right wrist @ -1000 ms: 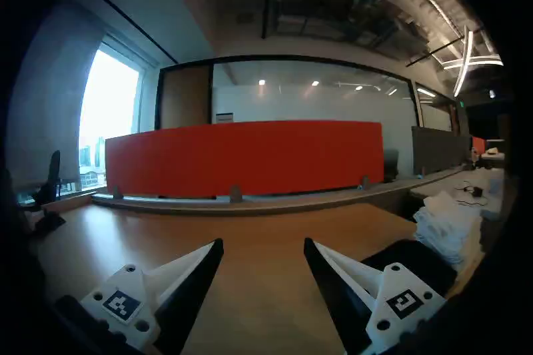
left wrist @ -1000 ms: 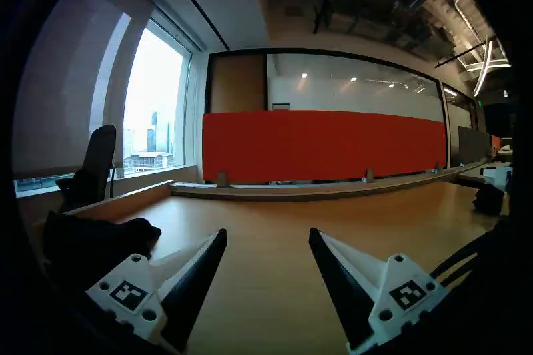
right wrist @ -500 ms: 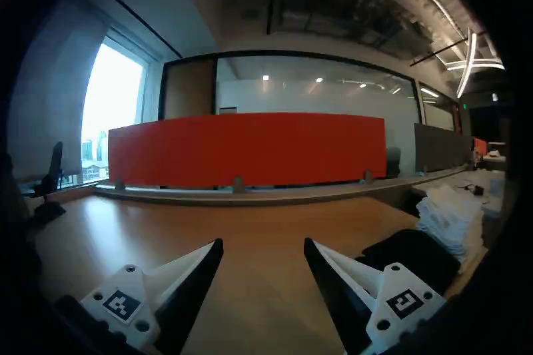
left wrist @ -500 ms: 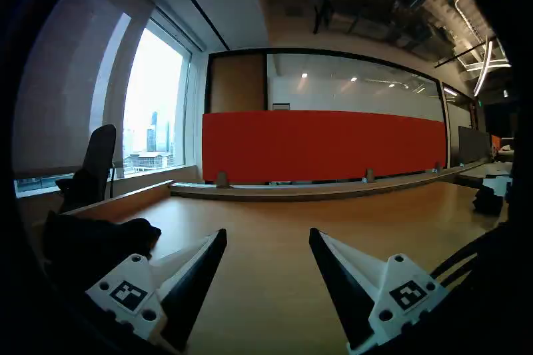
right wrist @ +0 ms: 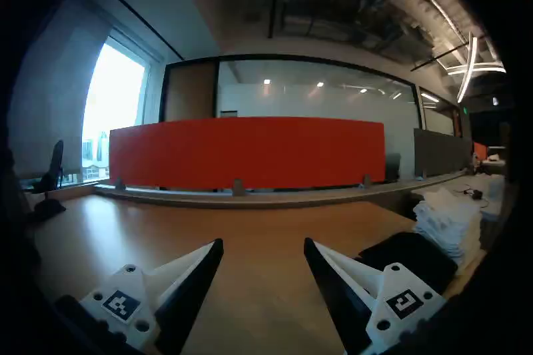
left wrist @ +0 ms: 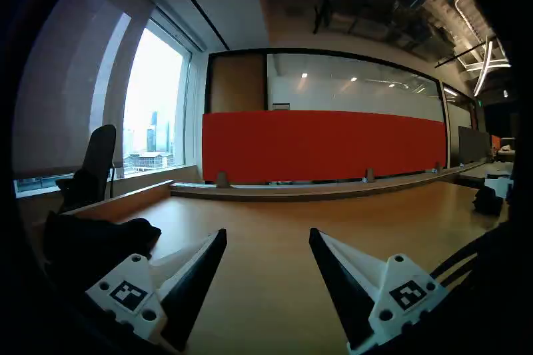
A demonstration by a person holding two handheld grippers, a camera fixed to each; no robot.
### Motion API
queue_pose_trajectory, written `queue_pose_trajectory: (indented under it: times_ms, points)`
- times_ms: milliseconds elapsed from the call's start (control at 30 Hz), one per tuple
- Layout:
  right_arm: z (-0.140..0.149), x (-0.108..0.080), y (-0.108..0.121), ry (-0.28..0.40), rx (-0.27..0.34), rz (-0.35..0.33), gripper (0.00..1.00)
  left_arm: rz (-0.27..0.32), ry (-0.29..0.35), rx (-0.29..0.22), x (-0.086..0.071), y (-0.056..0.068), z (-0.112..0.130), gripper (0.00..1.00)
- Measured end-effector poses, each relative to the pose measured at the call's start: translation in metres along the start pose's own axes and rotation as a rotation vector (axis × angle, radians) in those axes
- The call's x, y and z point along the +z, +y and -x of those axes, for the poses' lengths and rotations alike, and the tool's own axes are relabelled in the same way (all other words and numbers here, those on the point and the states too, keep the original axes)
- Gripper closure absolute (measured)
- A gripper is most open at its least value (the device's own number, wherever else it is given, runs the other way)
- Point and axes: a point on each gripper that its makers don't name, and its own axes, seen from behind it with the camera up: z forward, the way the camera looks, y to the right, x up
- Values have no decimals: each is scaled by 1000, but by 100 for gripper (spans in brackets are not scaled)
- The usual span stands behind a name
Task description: Fold towel
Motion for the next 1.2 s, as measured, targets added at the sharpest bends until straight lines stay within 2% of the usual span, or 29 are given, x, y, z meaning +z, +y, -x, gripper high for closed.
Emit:
queue_pose_trajectory:
  times_ms: [600,900,1200]
  points:
    - [-3,-5,-7,11,-7,-20,6,0,0,0,0,0,0,8]
    - [-3,-5,-7,11,-7,-19,0,0,0,0,0,0,0,8]
    - [-3,-5,-6,11,-7,-19,0,0,0,0,0,0,0,8]
